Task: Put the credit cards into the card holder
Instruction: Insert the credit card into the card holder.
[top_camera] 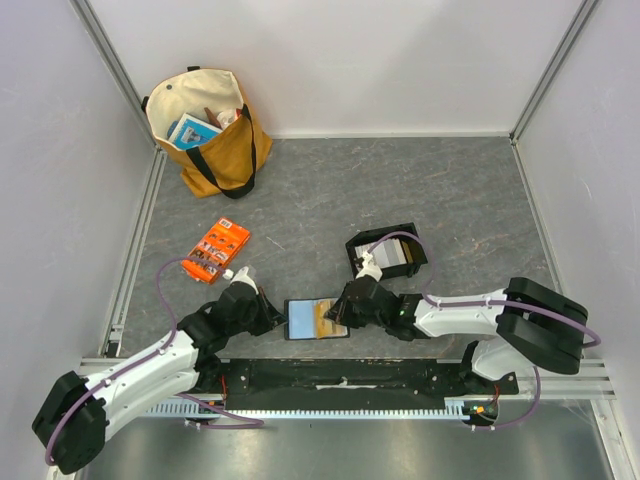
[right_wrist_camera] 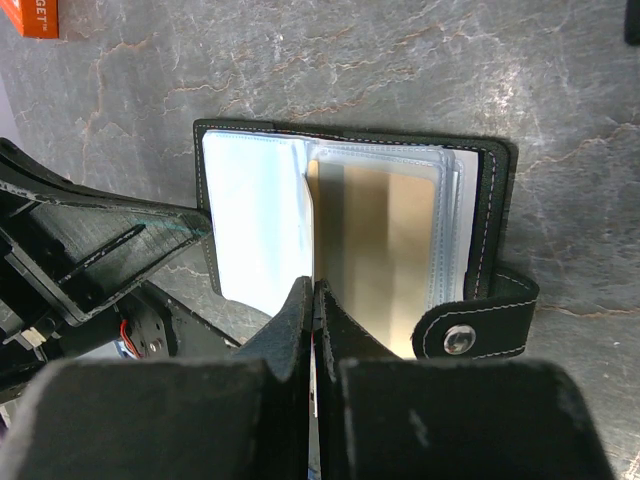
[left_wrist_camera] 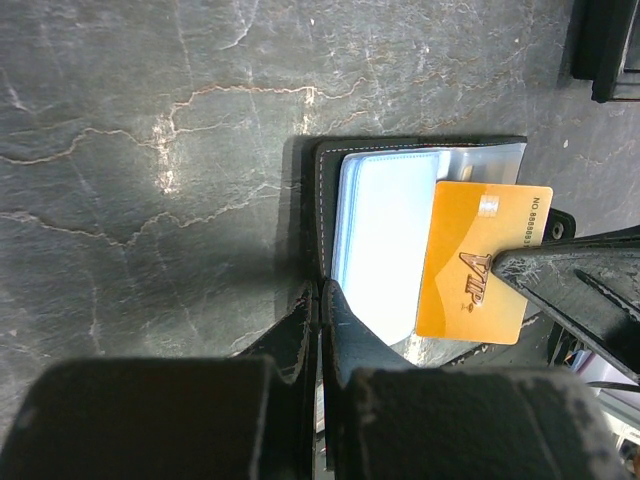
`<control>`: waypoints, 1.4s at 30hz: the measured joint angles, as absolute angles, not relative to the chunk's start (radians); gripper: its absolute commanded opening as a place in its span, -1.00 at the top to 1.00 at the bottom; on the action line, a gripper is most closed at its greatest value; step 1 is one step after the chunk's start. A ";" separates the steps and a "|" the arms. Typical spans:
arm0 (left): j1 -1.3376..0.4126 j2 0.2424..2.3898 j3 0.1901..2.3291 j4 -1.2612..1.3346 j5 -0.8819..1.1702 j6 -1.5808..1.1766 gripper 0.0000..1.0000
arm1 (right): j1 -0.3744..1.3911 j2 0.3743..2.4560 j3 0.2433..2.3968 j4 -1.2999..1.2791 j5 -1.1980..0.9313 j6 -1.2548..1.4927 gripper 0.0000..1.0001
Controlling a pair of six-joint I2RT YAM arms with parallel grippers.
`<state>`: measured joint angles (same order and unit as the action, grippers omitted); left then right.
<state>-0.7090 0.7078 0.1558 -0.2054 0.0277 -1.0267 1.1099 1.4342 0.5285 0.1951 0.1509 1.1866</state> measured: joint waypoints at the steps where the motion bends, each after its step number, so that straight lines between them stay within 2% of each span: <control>1: -0.709 0.707 0.156 -0.206 0.028 -1.027 0.96 | 1.111 1.436 0.528 0.197 0.150 1.187 1.00; 28: -0.709 0.716 0.156 -0.206 0.027 -1.027 0.96 | 1.108 1.575 0.531 0.376 0.118 1.206 1.00; 35: -0.709 0.718 0.156 -0.205 0.027 -1.027 0.96 | 1.119 1.593 0.575 0.339 0.115 1.219 0.99; 36: -0.709 0.718 0.156 -0.205 0.027 -1.027 0.96 | 1.119 1.593 0.580 0.330 0.115 1.219 0.96; 38: -0.709 0.718 0.156 -0.205 0.027 -1.027 0.96 | 1.119 1.592 0.595 0.297 0.118 1.217 0.77; 39: -0.709 0.718 0.156 -0.205 0.027 -1.027 0.96 | 1.120 1.589 0.607 0.270 0.126 1.212 0.57; 42: -0.709 0.718 0.156 -0.204 0.027 -1.027 0.96 | 1.127 1.555 0.621 0.186 0.161 1.194 0.16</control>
<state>-0.7090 0.7181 0.1558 -0.2043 0.0273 -1.0267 1.1271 1.5547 0.6212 0.1860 0.1608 1.1942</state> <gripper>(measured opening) 0.019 0.254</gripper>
